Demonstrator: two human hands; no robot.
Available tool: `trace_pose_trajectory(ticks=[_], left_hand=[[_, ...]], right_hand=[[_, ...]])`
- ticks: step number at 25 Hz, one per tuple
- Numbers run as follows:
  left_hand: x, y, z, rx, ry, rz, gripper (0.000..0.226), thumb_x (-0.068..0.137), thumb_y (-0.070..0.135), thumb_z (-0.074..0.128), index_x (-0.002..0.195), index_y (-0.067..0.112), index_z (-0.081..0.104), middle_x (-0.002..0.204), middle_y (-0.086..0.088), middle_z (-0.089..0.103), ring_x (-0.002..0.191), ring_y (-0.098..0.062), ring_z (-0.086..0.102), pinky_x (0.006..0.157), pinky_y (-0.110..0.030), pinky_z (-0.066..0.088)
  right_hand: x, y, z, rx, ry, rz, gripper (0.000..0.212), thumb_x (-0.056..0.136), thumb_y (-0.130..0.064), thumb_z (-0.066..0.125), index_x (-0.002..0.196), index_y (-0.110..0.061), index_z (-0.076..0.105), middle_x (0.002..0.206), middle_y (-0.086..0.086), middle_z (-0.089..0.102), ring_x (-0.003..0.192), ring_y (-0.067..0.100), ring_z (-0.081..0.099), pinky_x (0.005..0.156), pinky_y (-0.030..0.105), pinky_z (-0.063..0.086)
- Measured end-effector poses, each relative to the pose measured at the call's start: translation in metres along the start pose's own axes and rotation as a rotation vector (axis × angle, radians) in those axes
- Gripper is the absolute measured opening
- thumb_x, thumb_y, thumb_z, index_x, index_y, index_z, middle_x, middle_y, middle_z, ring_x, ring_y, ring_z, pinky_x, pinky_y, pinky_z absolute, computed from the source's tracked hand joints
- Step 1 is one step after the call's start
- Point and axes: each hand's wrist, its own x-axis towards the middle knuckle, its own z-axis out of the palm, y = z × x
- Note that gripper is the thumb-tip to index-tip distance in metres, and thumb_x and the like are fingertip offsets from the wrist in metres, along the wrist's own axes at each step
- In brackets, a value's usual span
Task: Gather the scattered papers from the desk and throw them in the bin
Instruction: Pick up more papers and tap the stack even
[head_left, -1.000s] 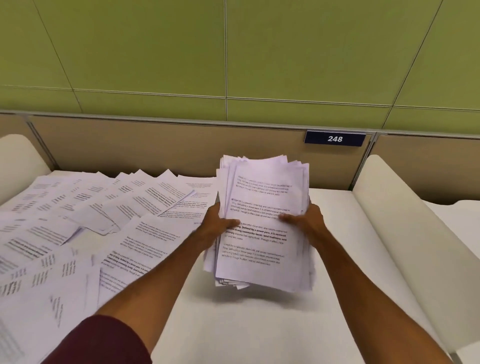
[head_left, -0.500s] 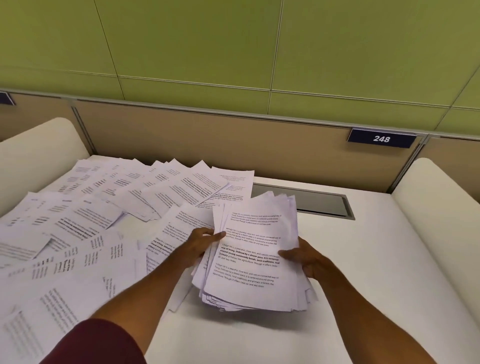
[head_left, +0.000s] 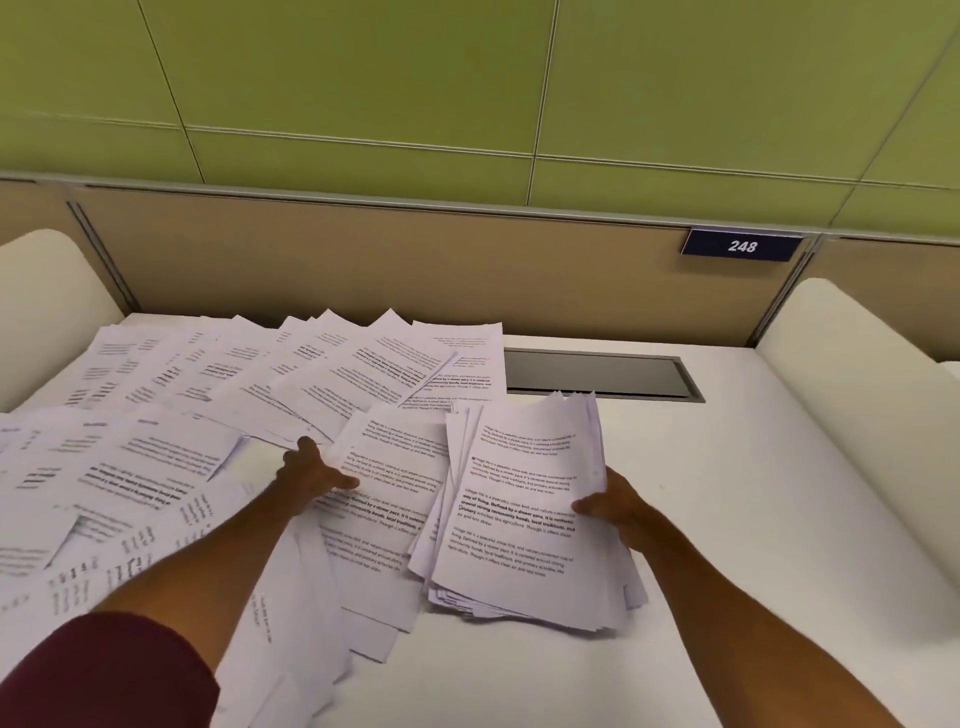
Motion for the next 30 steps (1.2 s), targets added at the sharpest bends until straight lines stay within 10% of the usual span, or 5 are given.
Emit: trace_pose_trajectory(ticks=[11,17,24,27,30], left_hand=[[-0.011,0.031,0.002,-0.168,0.107,0.448,0.028,0.087,0.009,0.063,0.115,0.005,0.062,0.114,-0.017,0.067,0.106,-0.036,0.063,0.091,-0.043,0.052],[0.004,0.062,-0.061,-0.836,0.01,0.4,0.041,0.086,-0.003,0.063,0.126,-0.001,0.055,0.126,-0.017,0.06,0.109,-0.03,0.06,0.093,-0.037,0.047],[-0.013,0.089,-0.045,-0.878,-0.244,0.446,0.046,0.085,-0.006,0.061,0.13,-0.006,0.051,0.127,-0.015,0.058,0.104,-0.024,0.059,0.09,-0.031,0.049],[-0.023,0.09,-0.009,-0.704,-0.368,0.417,0.044,0.082,-0.007,0.065,0.124,-0.004,0.056,0.127,-0.018,0.06,0.097,-0.026,0.064,0.086,-0.031,0.054],[-0.029,0.087,0.032,-0.525,-0.522,0.339,0.041,0.085,-0.009,0.06,0.125,0.001,0.055,0.124,-0.017,0.063,0.103,-0.032,0.064,0.088,-0.043,0.054]], right_hand=[[-0.005,0.021,0.001,-0.039,0.09,0.015,0.078,0.052,-0.014,0.079,0.126,-0.014,0.056,0.119,0.016,0.067,0.105,0.04,0.065,0.084,0.06,0.055],[-0.008,0.018,0.007,-0.091,0.211,0.059,0.08,0.05,-0.011,0.073,0.128,-0.01,0.054,0.121,0.016,0.064,0.107,0.042,0.061,0.091,0.059,0.052],[-0.016,0.009,0.01,-0.068,0.14,0.08,0.074,0.054,-0.011,0.078,0.125,-0.01,0.056,0.121,0.02,0.065,0.104,0.041,0.064,0.087,0.061,0.053],[-0.02,-0.002,0.01,0.128,0.096,0.145,0.053,0.083,-0.039,0.07,0.125,-0.01,0.058,0.121,0.02,0.066,0.108,0.041,0.064,0.092,0.057,0.052],[-0.012,-0.005,-0.006,0.536,-0.047,0.314,0.093,0.081,-0.083,0.017,0.125,-0.013,0.06,0.126,0.018,0.064,0.117,0.041,0.059,0.092,0.051,0.052]])
